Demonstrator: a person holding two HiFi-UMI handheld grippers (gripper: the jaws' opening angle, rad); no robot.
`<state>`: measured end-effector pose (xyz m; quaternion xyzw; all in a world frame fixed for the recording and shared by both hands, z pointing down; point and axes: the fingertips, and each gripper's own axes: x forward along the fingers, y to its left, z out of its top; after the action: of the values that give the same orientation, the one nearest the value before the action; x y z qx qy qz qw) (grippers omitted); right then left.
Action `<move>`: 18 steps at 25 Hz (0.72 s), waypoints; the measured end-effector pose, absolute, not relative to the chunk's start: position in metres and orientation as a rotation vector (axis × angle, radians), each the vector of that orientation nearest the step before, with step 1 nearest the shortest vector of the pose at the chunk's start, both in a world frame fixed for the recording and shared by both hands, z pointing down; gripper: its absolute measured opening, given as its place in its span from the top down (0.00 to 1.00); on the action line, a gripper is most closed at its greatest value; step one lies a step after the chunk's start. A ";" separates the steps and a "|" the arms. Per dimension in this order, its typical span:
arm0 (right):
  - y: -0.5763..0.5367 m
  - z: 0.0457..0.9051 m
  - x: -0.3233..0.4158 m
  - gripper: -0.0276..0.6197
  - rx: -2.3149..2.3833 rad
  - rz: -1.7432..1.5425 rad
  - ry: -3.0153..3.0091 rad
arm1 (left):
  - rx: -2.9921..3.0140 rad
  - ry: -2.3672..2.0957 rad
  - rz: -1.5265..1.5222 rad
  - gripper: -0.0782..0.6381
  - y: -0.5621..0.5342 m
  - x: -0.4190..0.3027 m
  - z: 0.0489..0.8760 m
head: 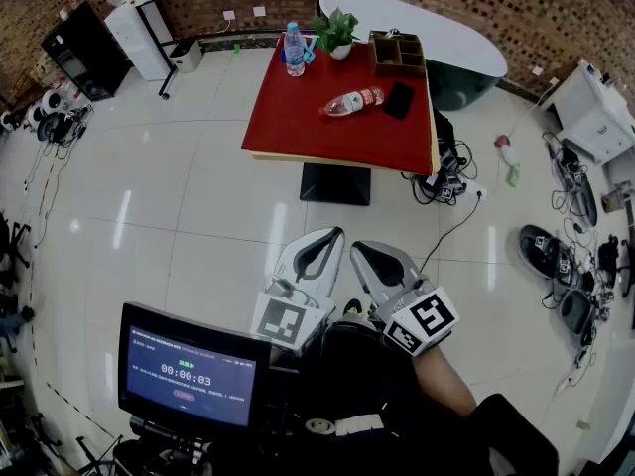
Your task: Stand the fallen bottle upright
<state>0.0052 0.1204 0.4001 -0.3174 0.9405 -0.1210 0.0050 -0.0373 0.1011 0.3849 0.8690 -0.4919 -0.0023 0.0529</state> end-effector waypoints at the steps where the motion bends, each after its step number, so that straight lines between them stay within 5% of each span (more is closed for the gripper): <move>1: 0.123 0.405 0.005 0.95 -0.992 -0.389 2.952 | 2.639 -1.495 -0.012 0.88 0.105 -0.036 0.386; 18: 0.082 0.413 -0.002 0.95 -1.052 -0.354 2.939 | 2.619 -1.525 -0.010 0.88 0.085 -0.064 0.395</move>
<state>-0.0018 0.0819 0.4128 -0.3348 0.9355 -0.1127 0.0000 -0.0638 0.0850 0.3949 0.8628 -0.5026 -0.0033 0.0555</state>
